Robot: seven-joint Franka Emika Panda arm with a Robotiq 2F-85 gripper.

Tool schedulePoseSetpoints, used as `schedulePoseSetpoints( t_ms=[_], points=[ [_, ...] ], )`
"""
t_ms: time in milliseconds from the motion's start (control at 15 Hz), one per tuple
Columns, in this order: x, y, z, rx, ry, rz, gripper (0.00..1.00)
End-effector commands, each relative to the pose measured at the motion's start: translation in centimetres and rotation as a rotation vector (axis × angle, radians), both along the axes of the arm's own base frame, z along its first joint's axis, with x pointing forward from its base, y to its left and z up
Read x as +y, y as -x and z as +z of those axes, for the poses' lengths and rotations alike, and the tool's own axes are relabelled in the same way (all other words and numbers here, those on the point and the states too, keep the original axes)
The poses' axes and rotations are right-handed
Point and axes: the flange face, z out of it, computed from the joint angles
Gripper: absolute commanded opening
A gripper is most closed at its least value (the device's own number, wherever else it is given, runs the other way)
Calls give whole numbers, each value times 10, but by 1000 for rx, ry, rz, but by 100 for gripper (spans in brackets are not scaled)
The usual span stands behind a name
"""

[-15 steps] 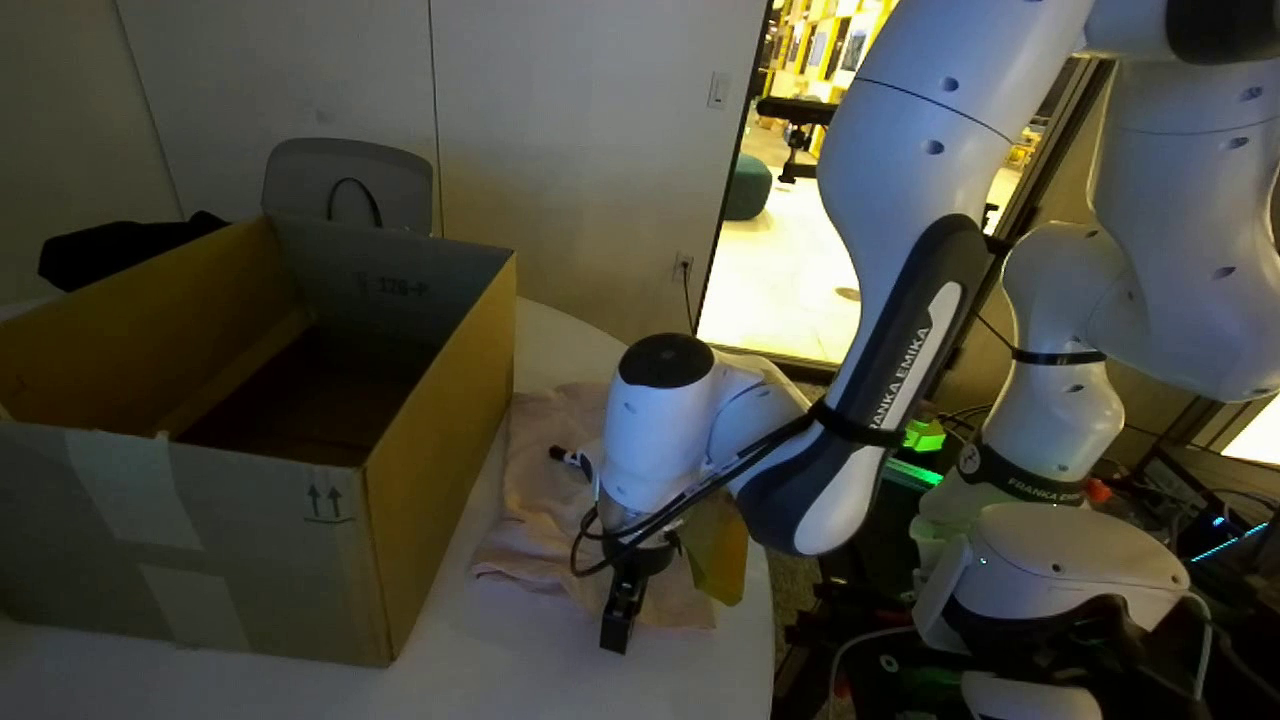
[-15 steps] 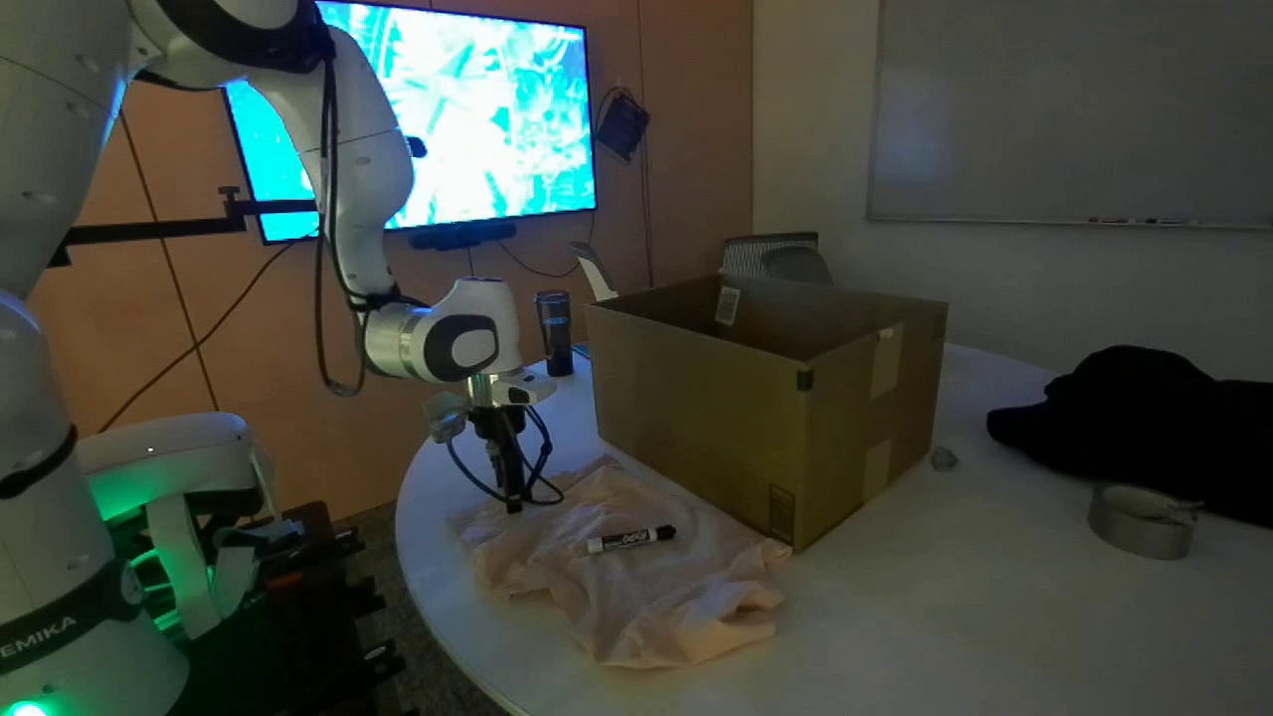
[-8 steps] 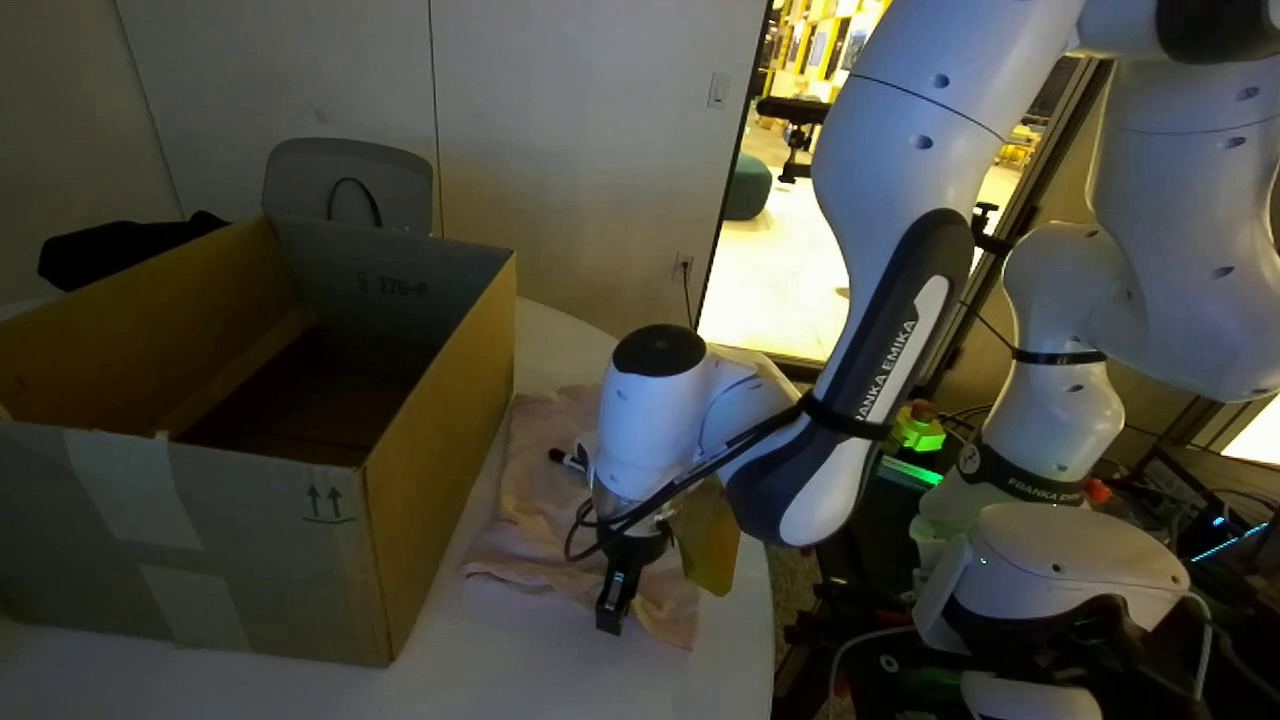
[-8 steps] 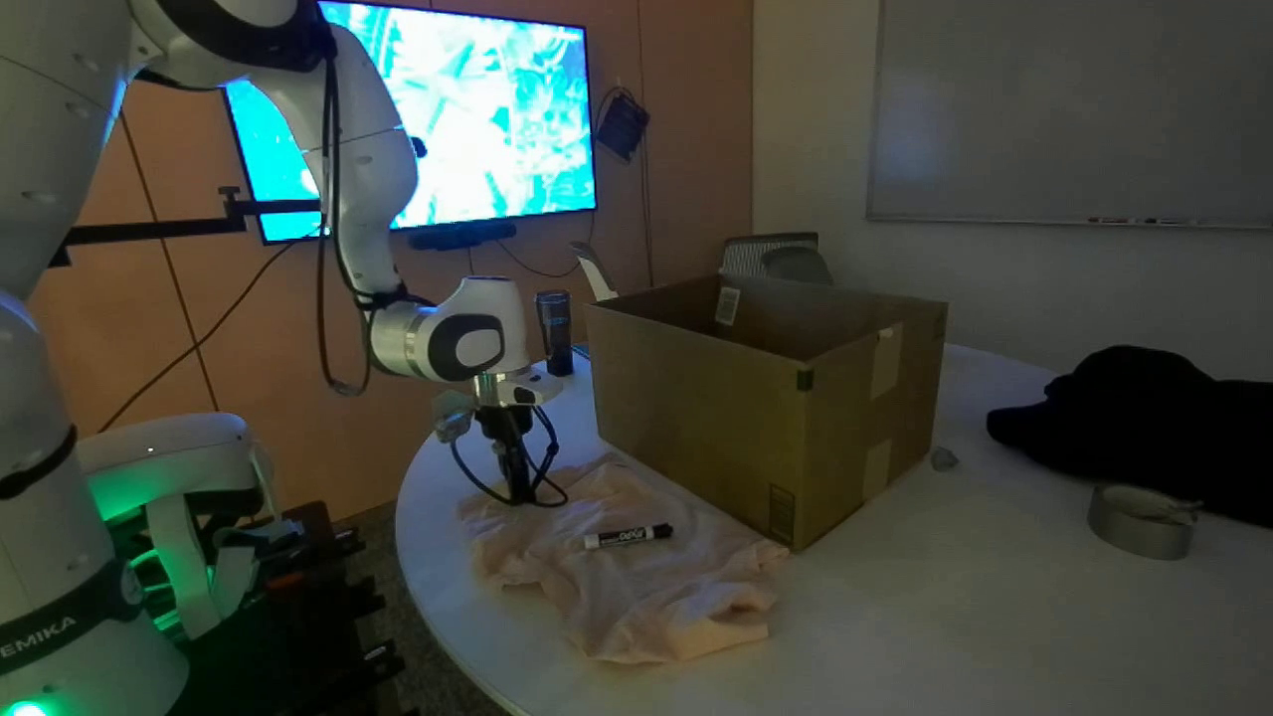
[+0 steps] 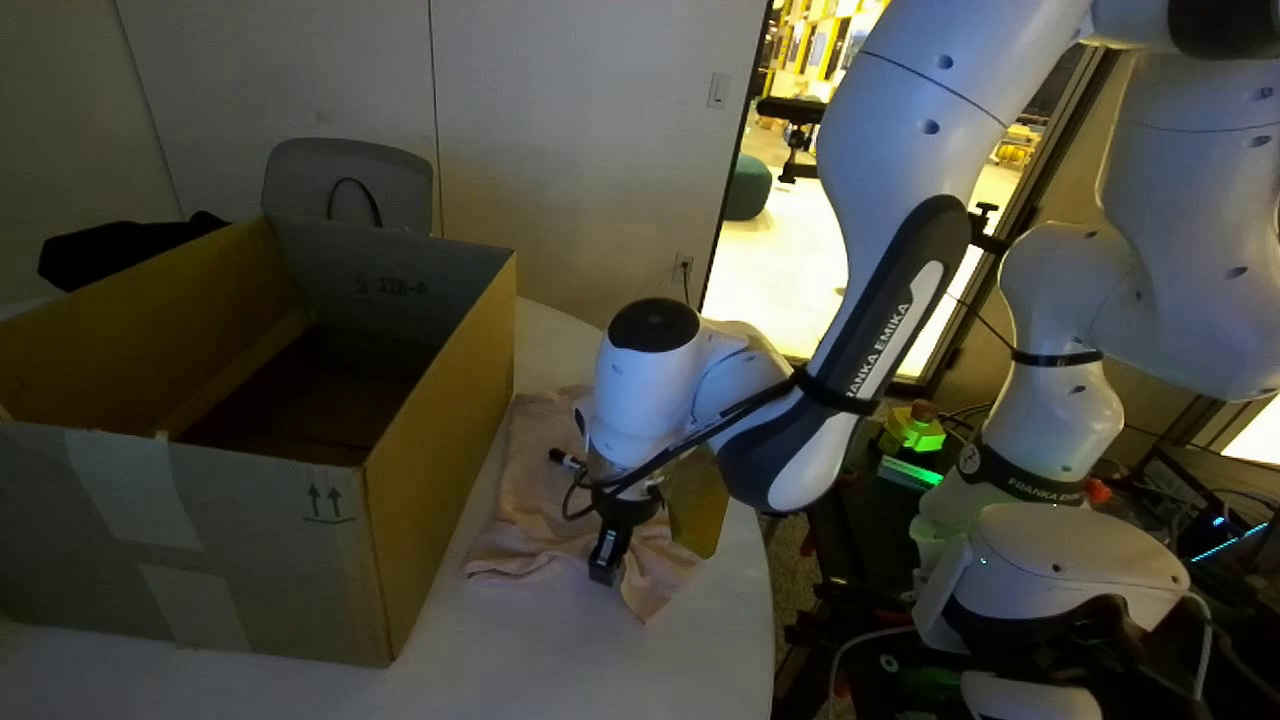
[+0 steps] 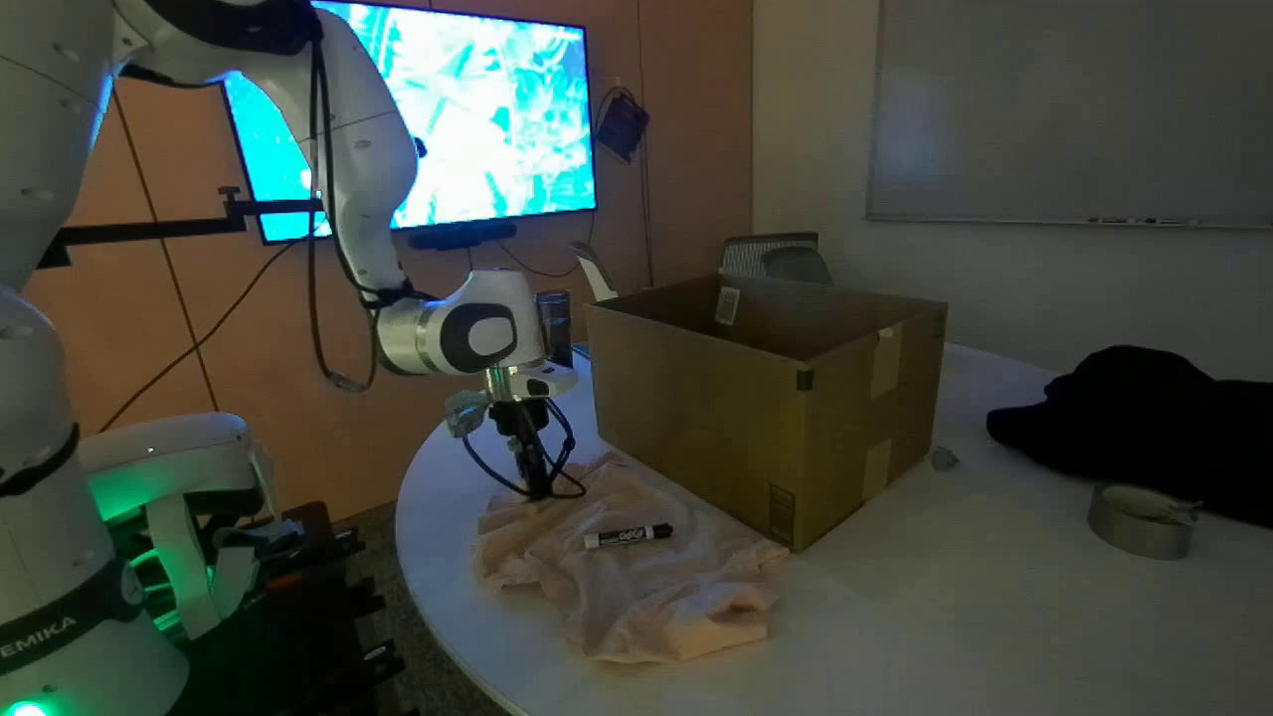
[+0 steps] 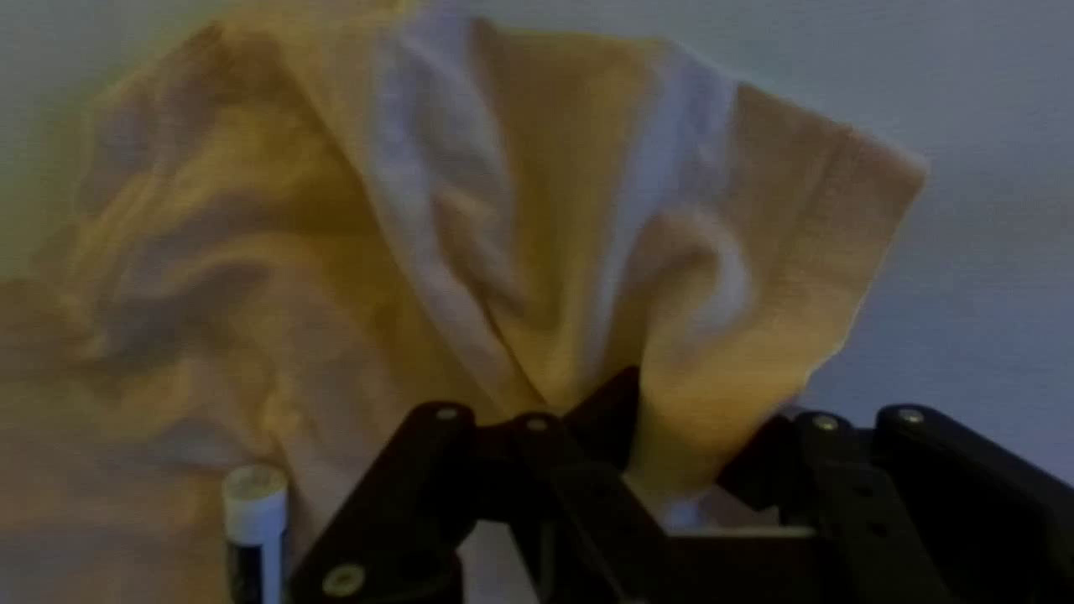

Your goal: Put the marker on the shirt, then wrap the marker in the shirt and put it in the box

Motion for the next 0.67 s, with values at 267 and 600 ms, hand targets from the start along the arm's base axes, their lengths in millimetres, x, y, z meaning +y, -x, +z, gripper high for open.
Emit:
schedulePoseSetpoints(
  t_ms=[267, 600],
  points=[
    [-26, -3, 82, -164, 98, -56, 3],
    [-53, -1, 97, -185, 152, -137, 3]
  ],
)
